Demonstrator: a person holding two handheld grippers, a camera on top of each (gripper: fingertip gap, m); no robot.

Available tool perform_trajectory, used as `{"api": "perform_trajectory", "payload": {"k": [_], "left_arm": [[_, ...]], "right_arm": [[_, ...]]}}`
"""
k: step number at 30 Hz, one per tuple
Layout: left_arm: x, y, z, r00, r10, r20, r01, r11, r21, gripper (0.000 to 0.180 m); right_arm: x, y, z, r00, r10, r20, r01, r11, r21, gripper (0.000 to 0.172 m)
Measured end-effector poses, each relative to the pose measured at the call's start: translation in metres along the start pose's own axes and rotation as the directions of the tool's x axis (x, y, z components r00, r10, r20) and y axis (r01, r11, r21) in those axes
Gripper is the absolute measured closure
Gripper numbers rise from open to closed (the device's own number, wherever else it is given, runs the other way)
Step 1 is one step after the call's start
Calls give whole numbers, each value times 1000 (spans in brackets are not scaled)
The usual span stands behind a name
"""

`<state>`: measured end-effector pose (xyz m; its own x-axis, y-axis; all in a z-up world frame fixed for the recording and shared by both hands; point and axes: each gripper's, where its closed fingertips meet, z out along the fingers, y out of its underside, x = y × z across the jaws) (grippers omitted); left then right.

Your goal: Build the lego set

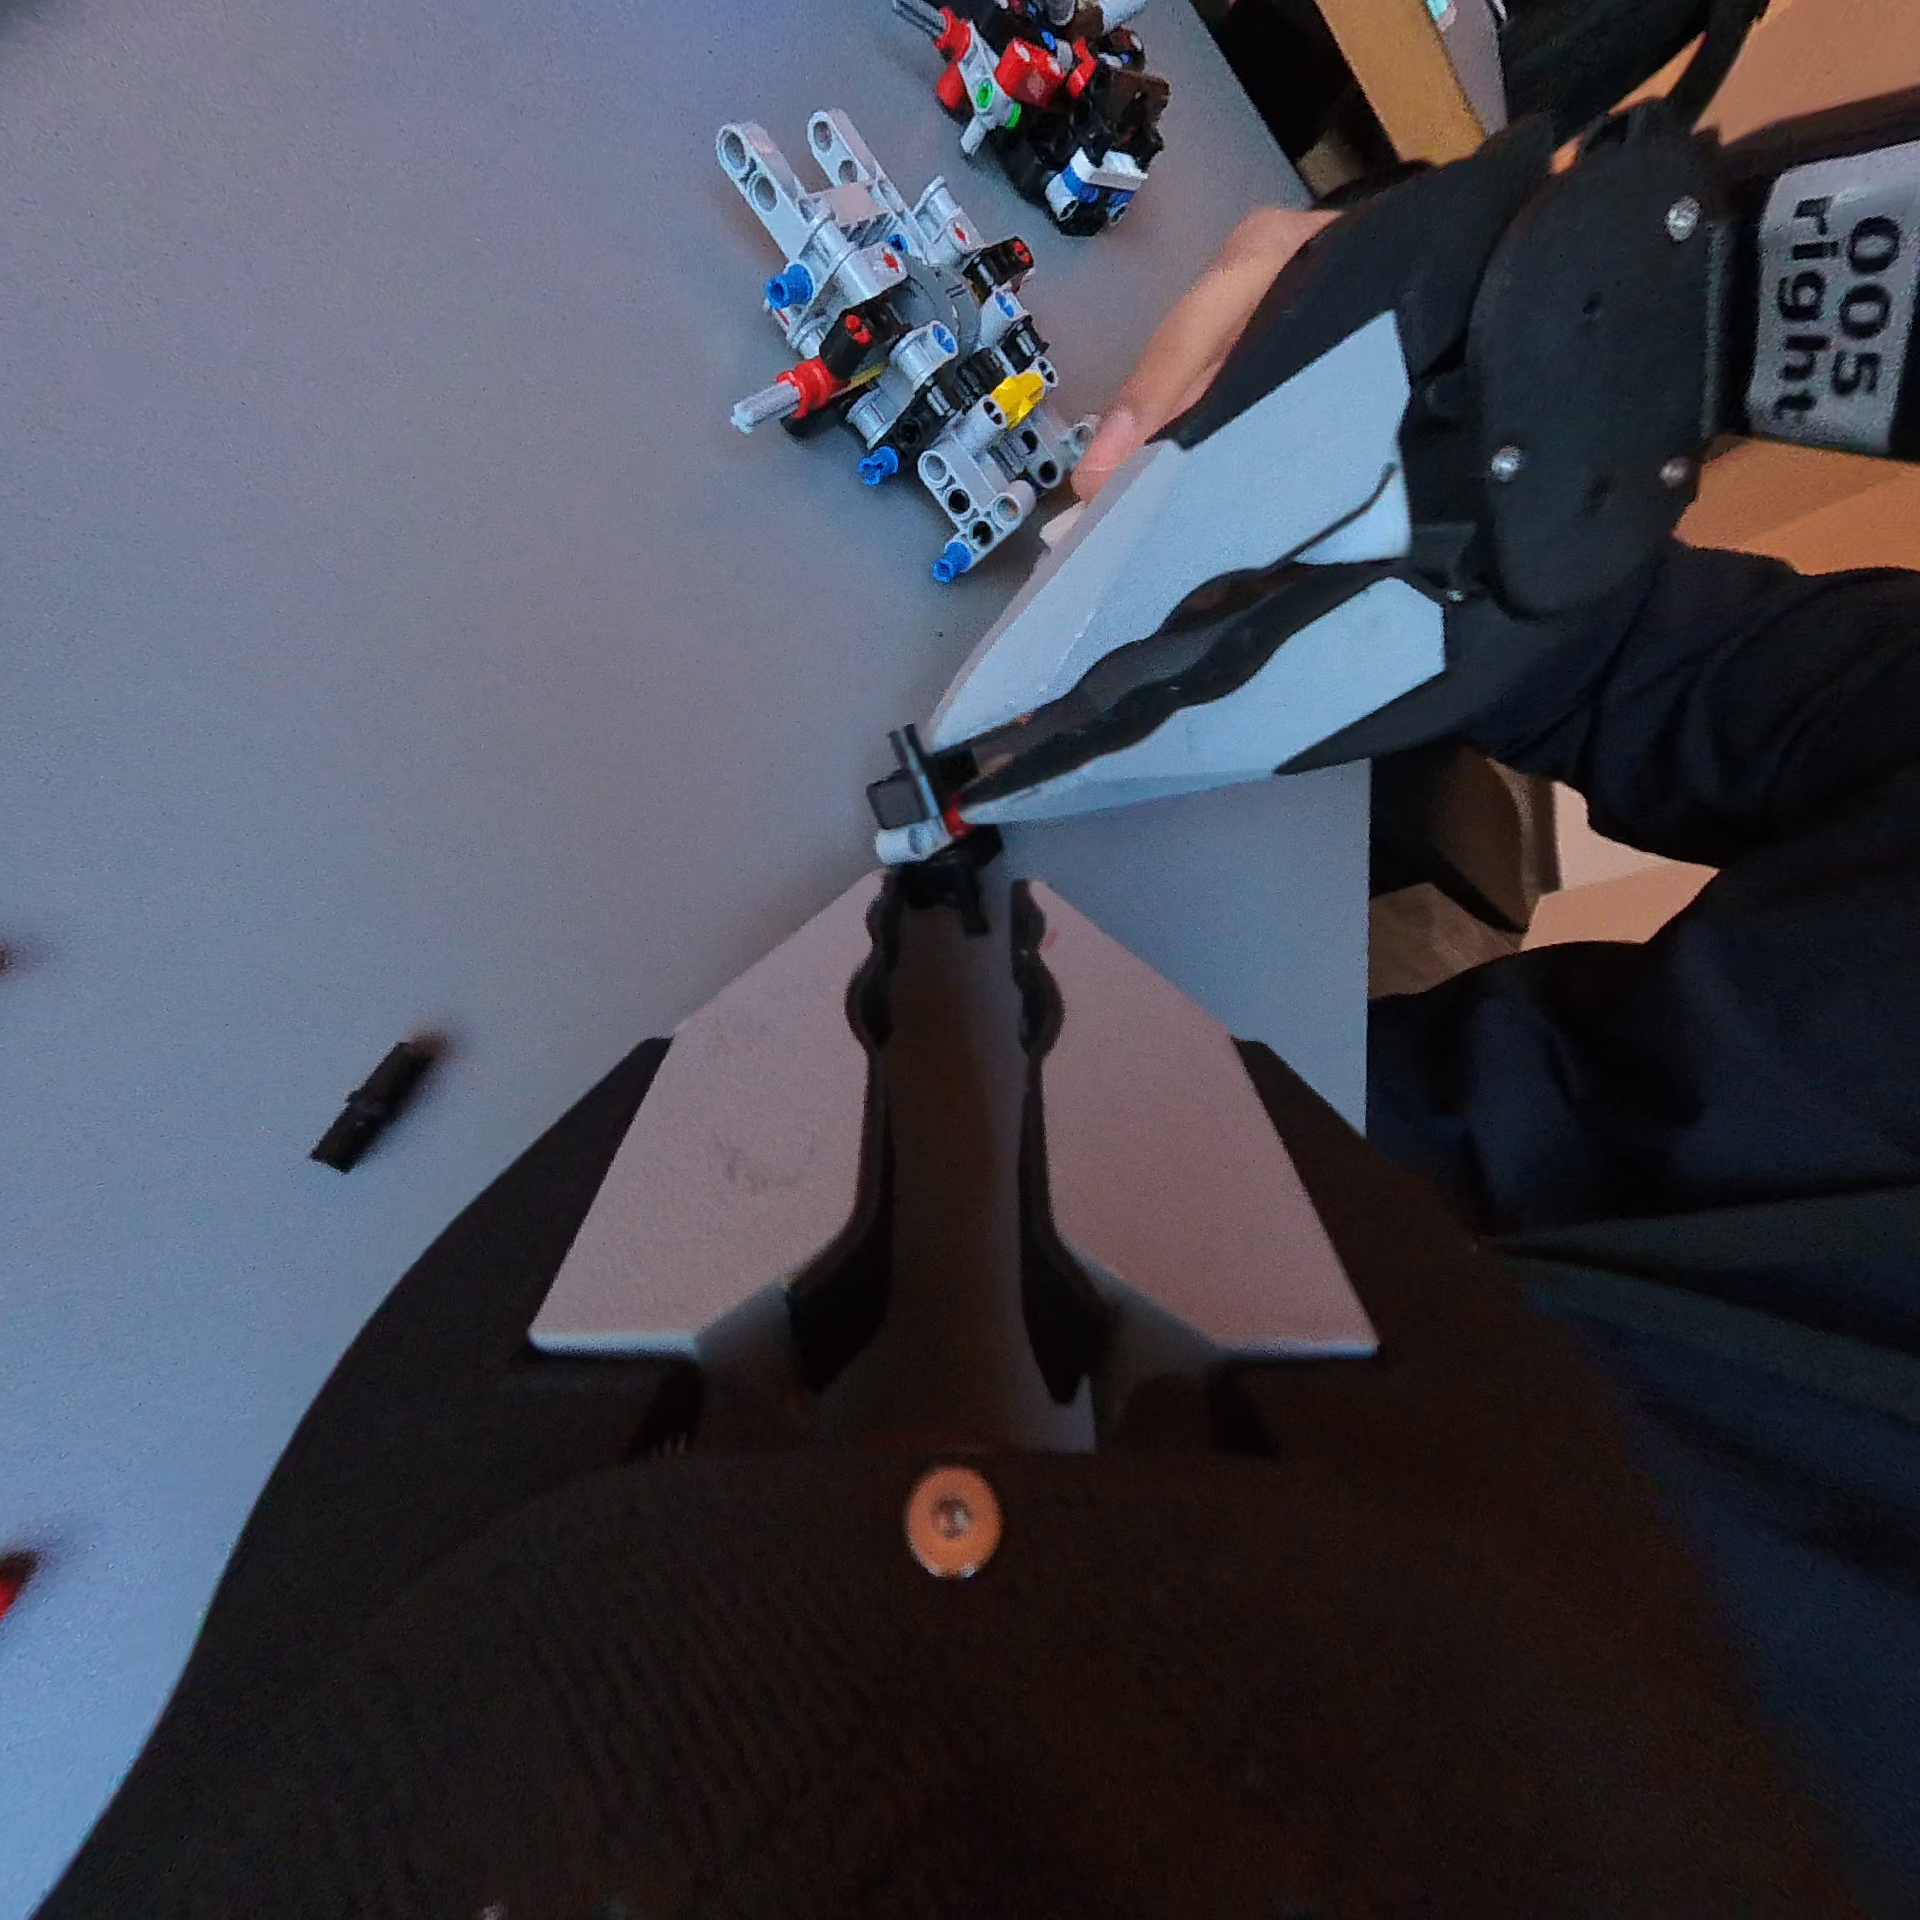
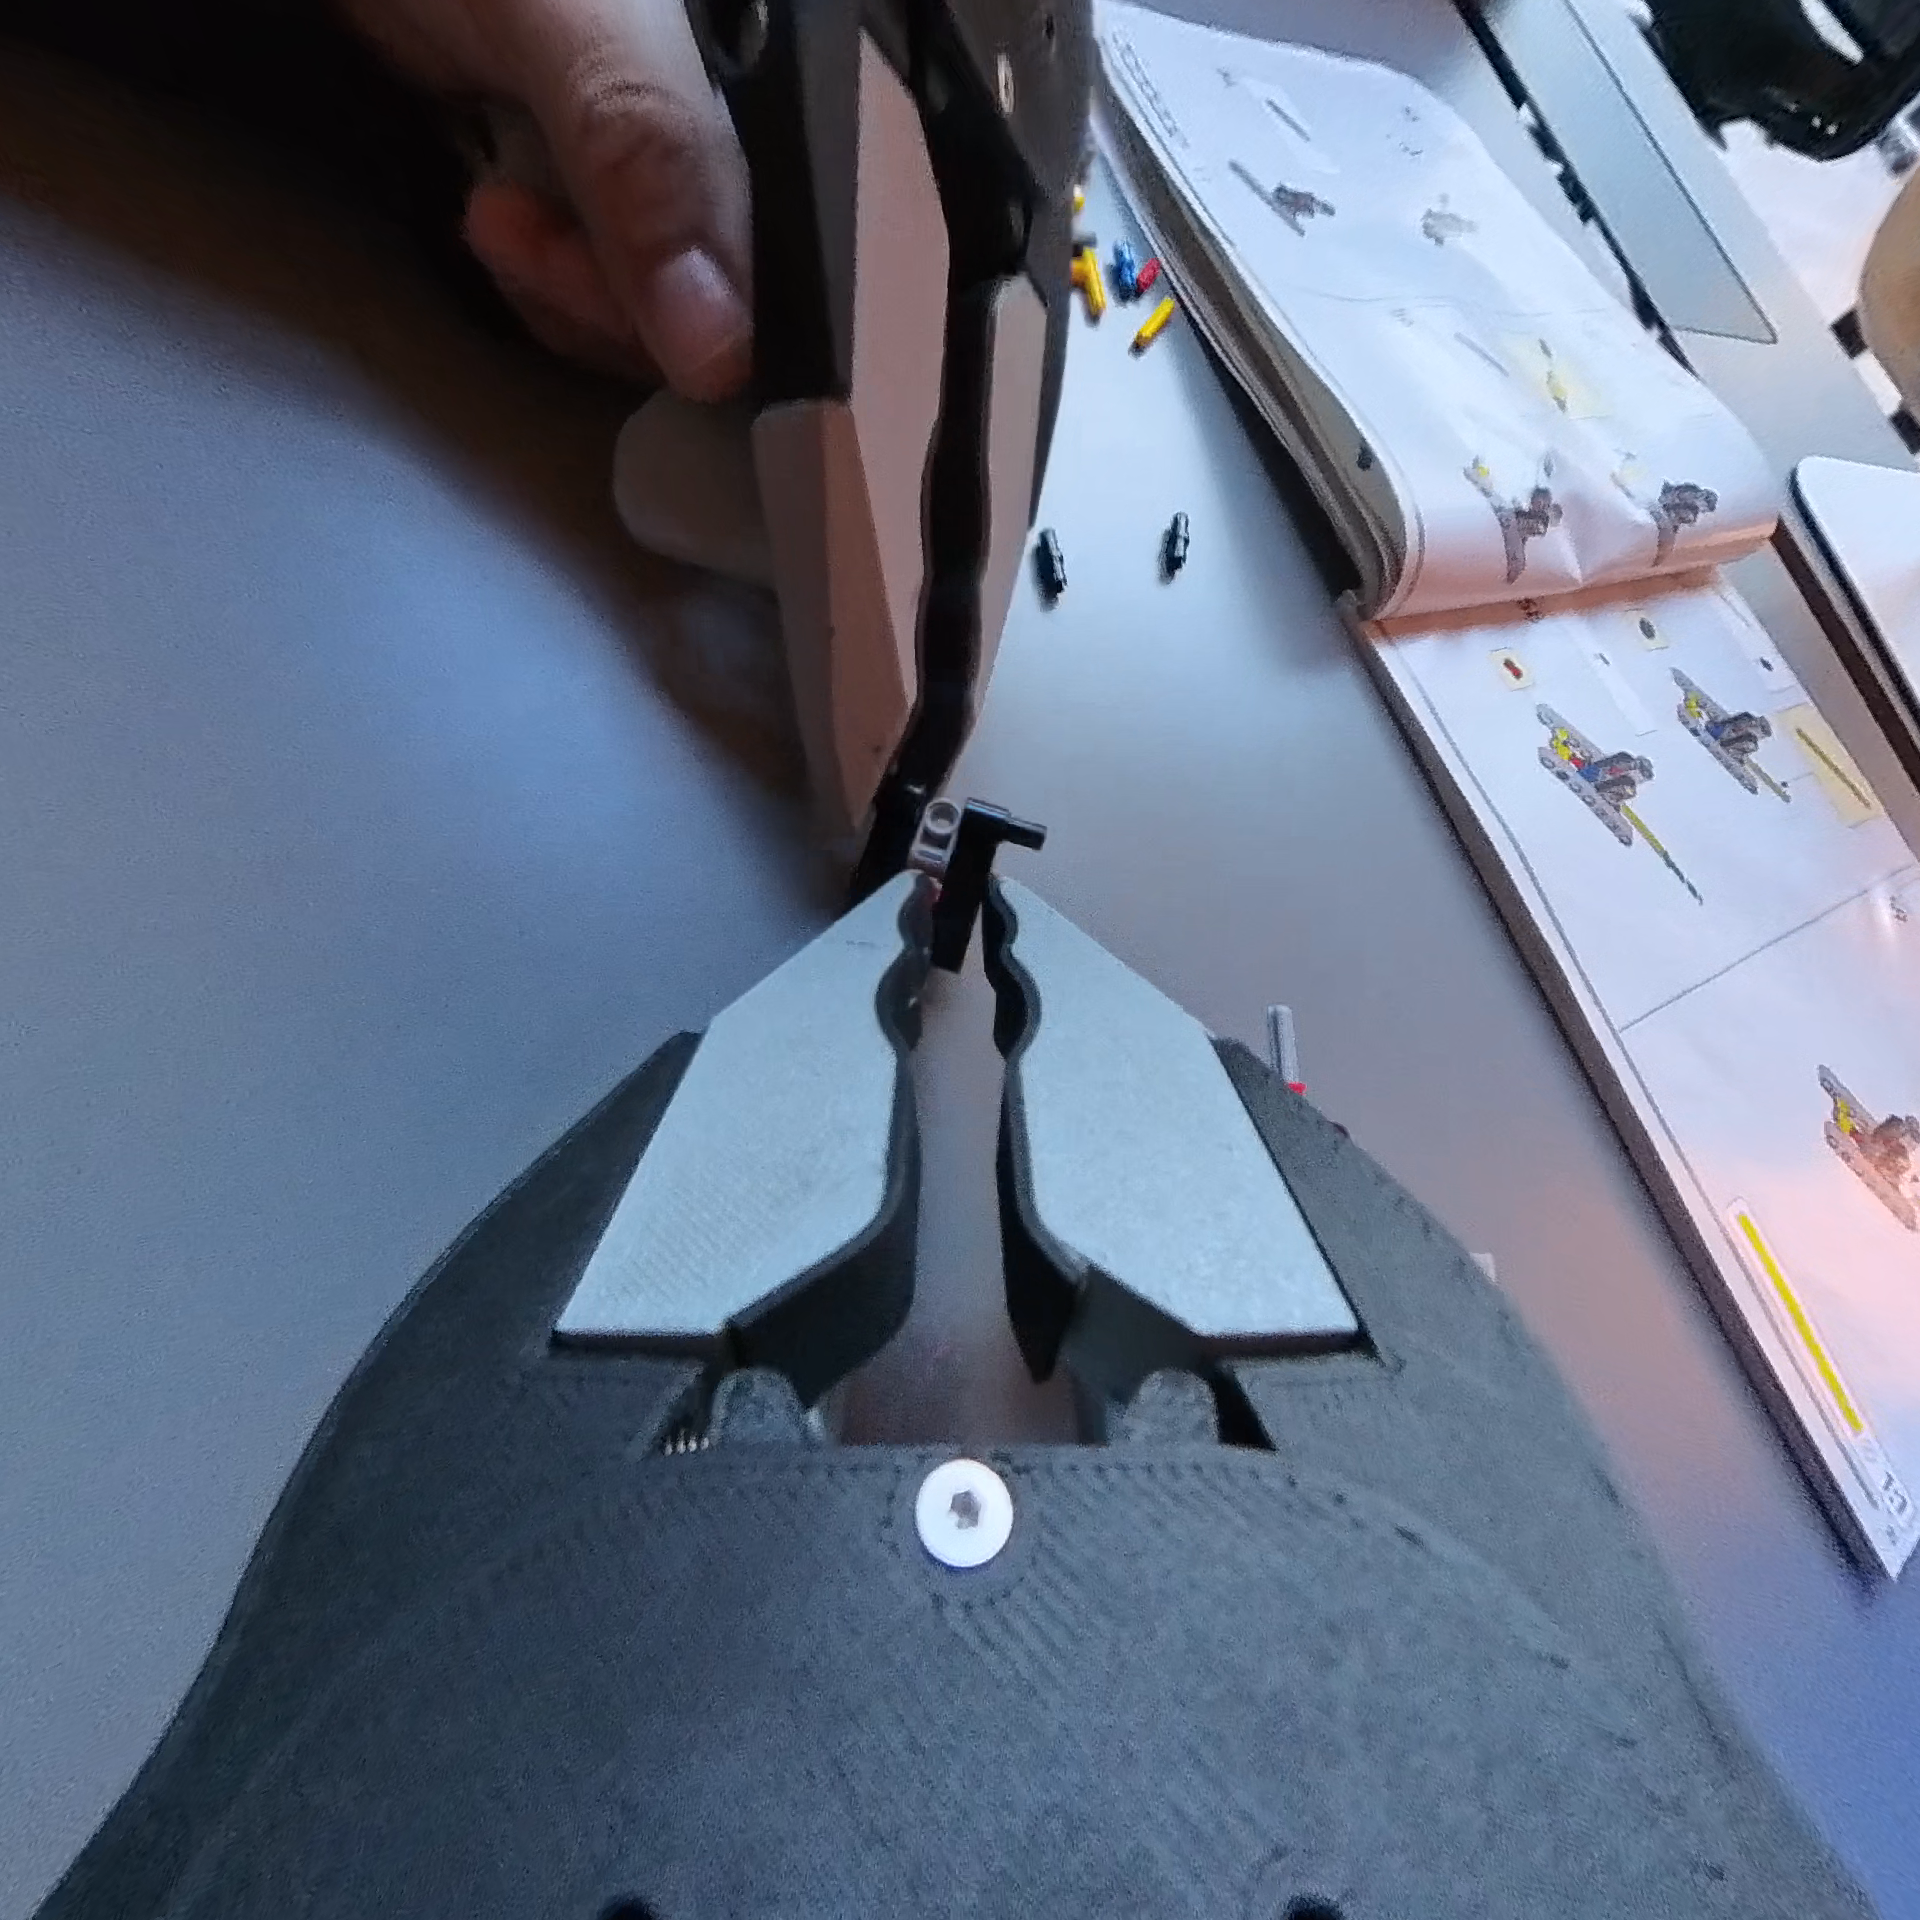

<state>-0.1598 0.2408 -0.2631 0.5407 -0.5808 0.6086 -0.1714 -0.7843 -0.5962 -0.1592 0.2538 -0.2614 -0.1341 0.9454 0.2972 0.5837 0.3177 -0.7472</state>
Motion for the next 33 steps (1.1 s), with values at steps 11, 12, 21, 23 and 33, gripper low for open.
{"api": "perform_trajectory", "payload": {"k": [11, 12, 21, 23, 33], "left_arm": [[-5, 9, -12, 970, 237, 59, -233, 970, -69, 151], [-5, 10, -12, 969, 241, 58, -237, 969, -70, 151], [-23, -3, -63, 901, 324, 288, -296, 945, -135, 145], [-25, -12, -83, 889, 301, 344, -282, 953, -107, 149], [-68, 2, -78, 808, 314, 499, -233, 947, -219, 156]], "right_arm": [[6, 2, -3, 998, 60, -1, -60, 998, 6, 164], [6, 0, -5, 997, 77, 7, -77, 997, 19, 164], [17, -4, -16, 992, 128, 1, -128, 989, 77, 163], [17, -4, -17, 992, 129, 5, -129, 989, 74, 162], [14, -1, -14, 992, 123, 17, -124, 991, 55, 162]]}}
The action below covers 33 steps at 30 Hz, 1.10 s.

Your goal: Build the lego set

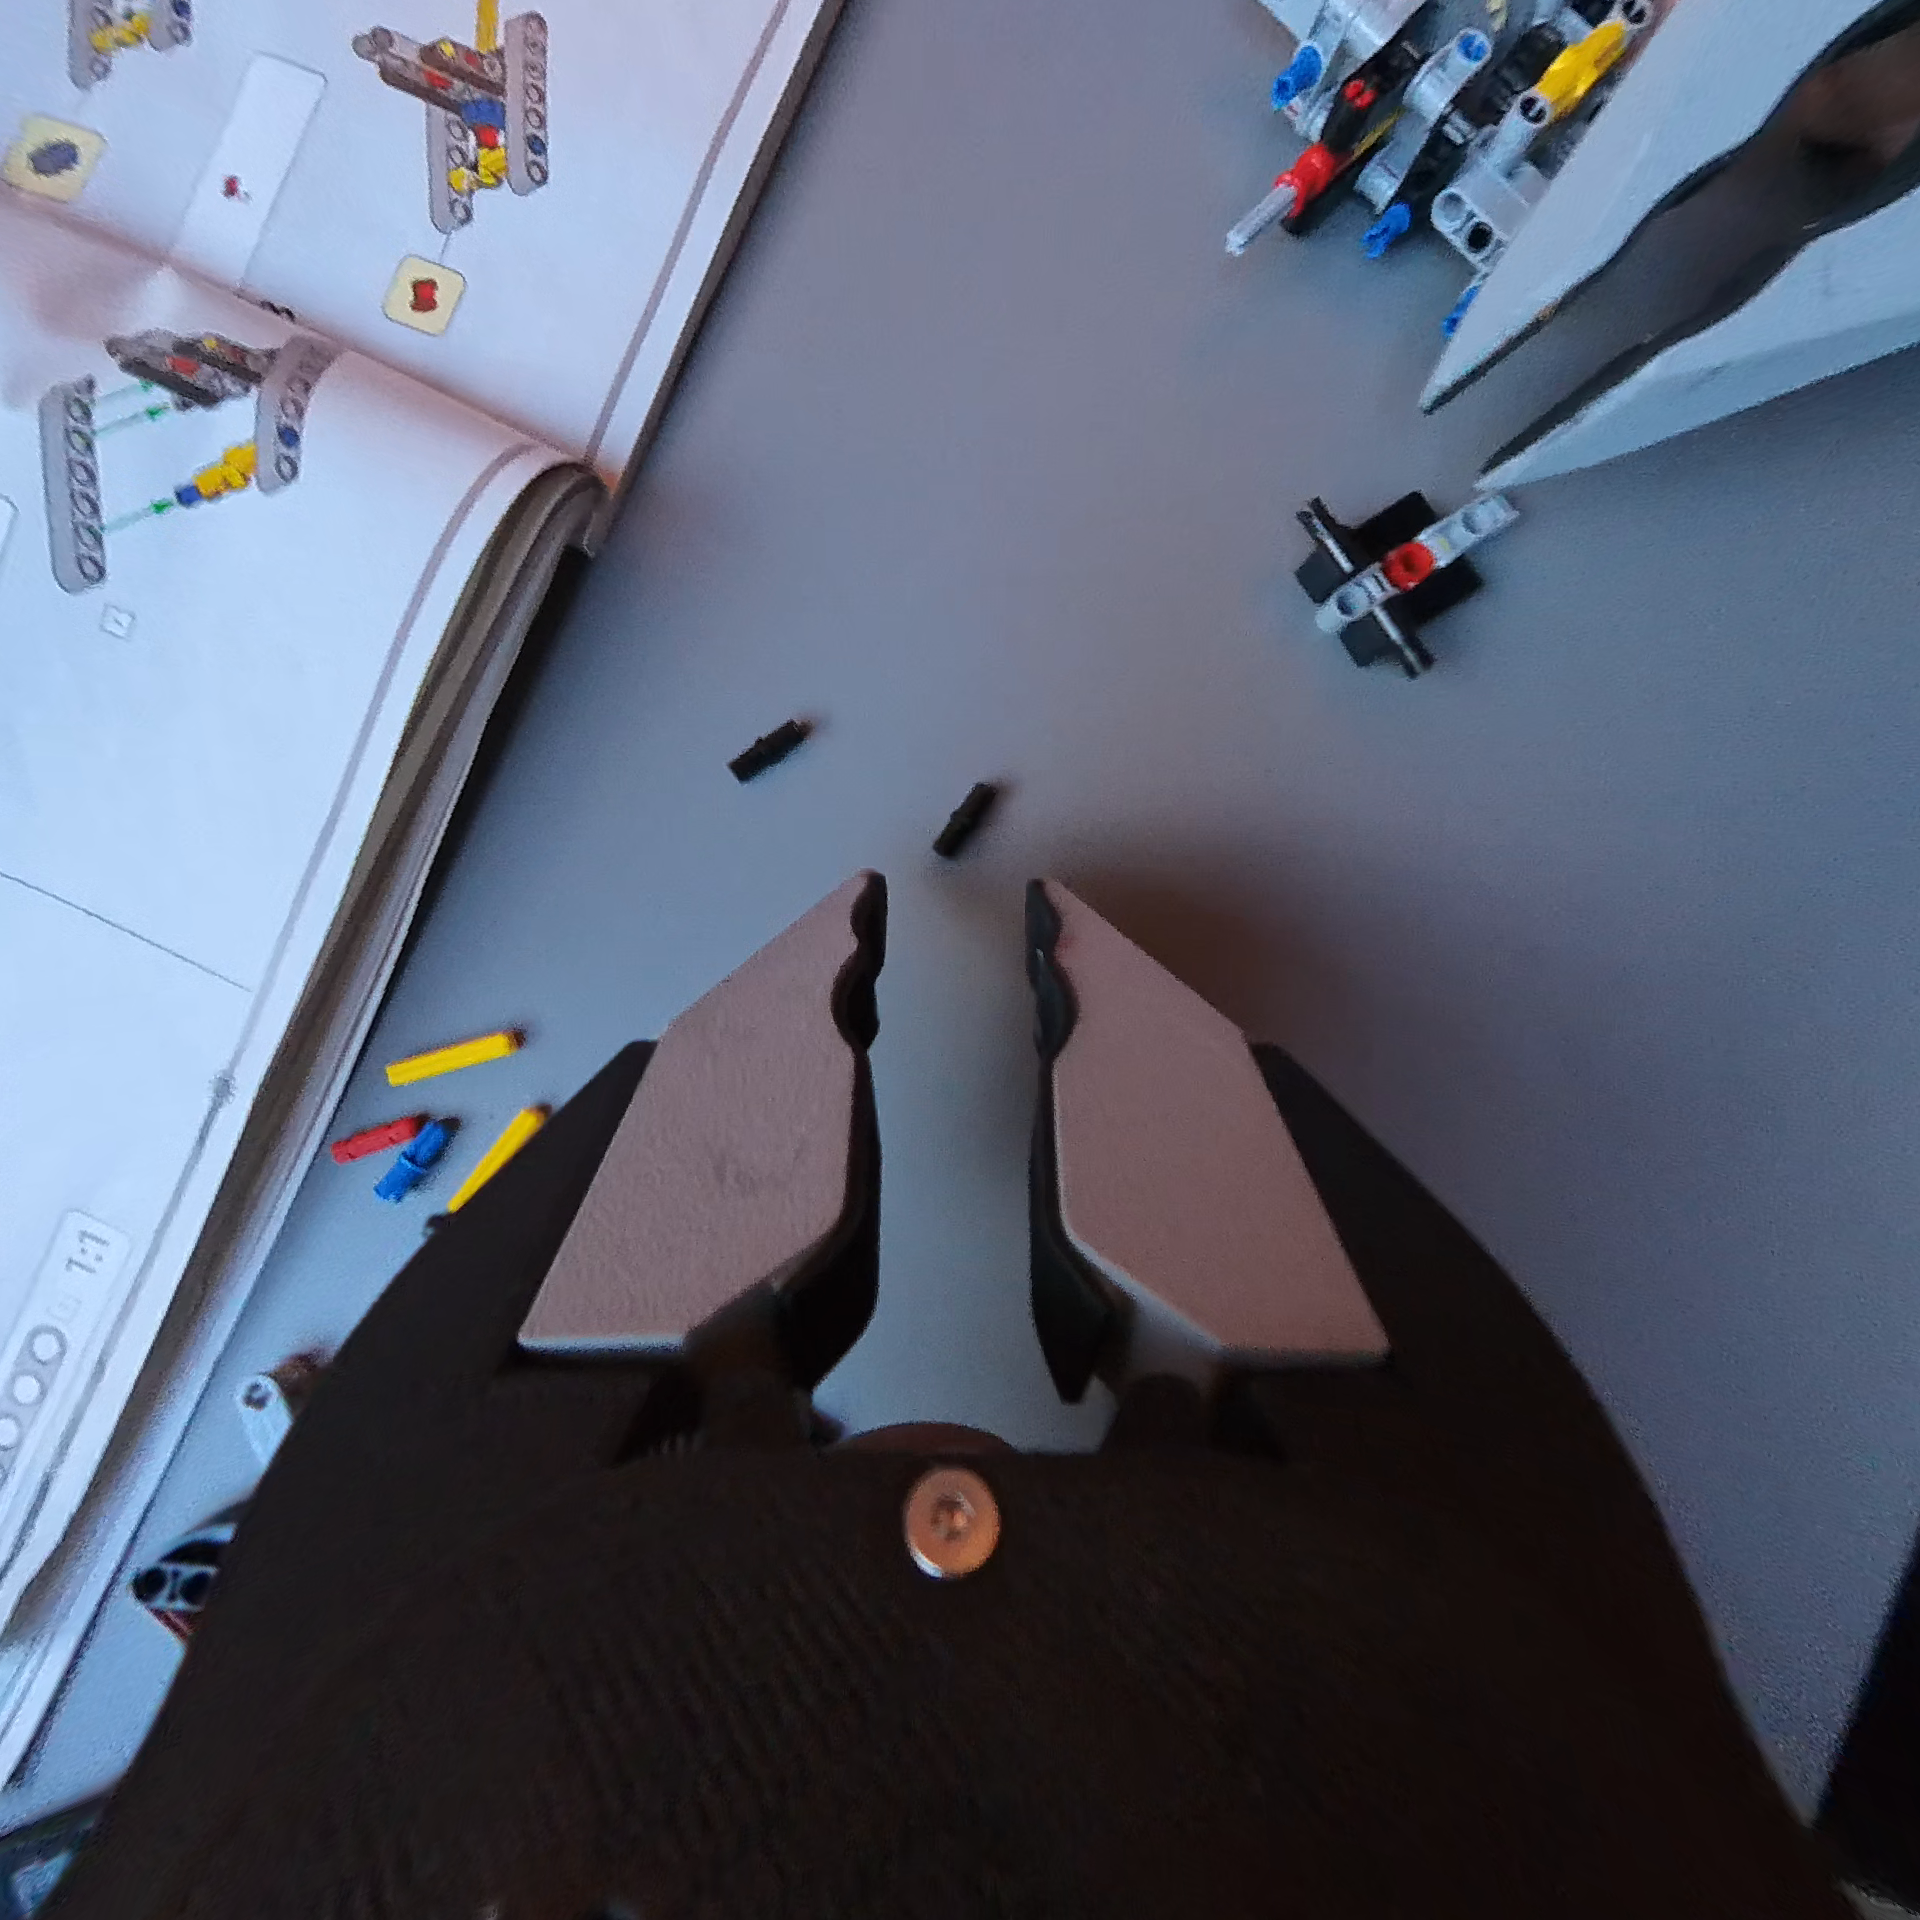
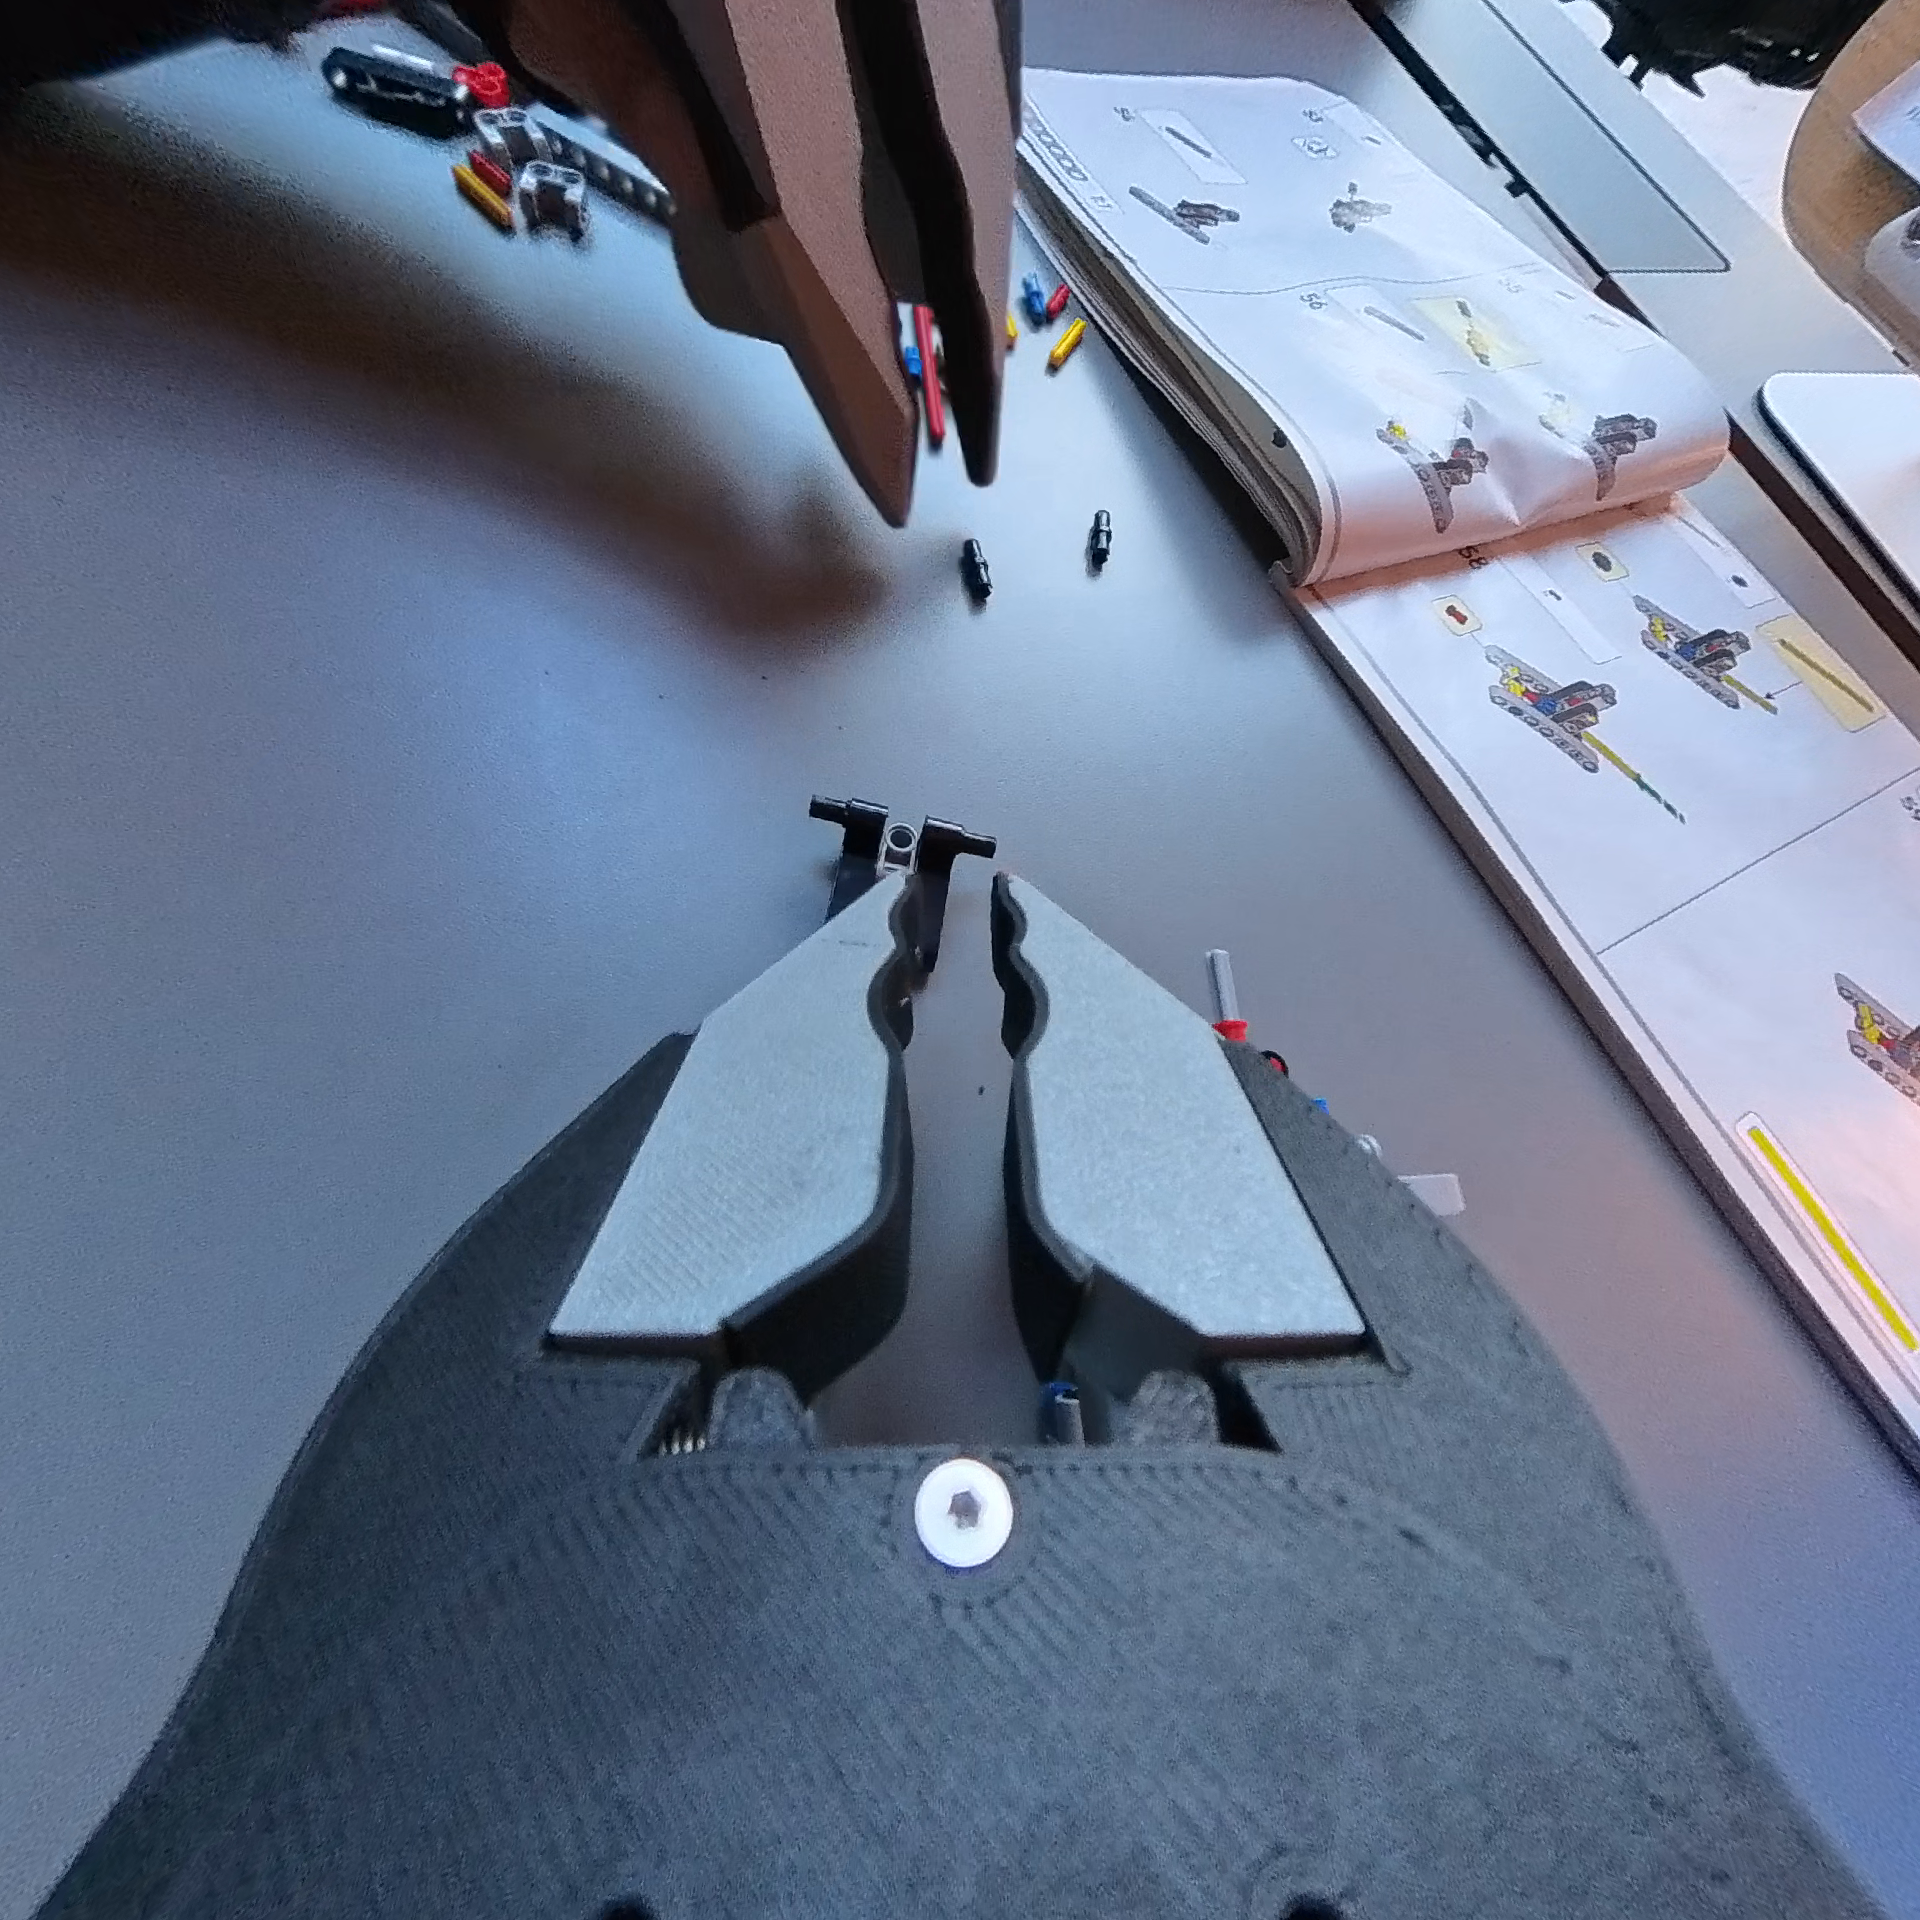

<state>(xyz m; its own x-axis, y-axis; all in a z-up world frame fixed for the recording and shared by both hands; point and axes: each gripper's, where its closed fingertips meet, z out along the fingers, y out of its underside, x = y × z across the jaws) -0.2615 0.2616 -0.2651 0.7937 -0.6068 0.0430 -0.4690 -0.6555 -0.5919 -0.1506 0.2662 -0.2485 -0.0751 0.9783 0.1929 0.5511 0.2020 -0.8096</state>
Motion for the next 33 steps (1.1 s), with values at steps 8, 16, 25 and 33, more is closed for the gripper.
{"api": "perform_trajectory", "payload": {"k": [8, 16, 25, 33], "left_arm": [[0, -5, 15, 998, 60, 6, -60, 998, -4, 162], [4, -9, 18, 997, 54, -52, -50, 996, 69, 178], [51, -43, 7, 945, 16, -327, 79, 958, 276, 178], [86, -89, -23, 610, -182, -771, 567, 780, 264, 178]], "right_arm": [[-4, 2, 2, 1000, 2, 31, -1, 1000, -8, 162], [-3, 2, 3, 999, 14, 38, -14, 1000, -4, 163], [-7, -13, -3, 997, 27, 72, -33, 996, 83, 168], [-4, -40, -18, 989, -118, -83, 133, 971, 198, 159]]}}
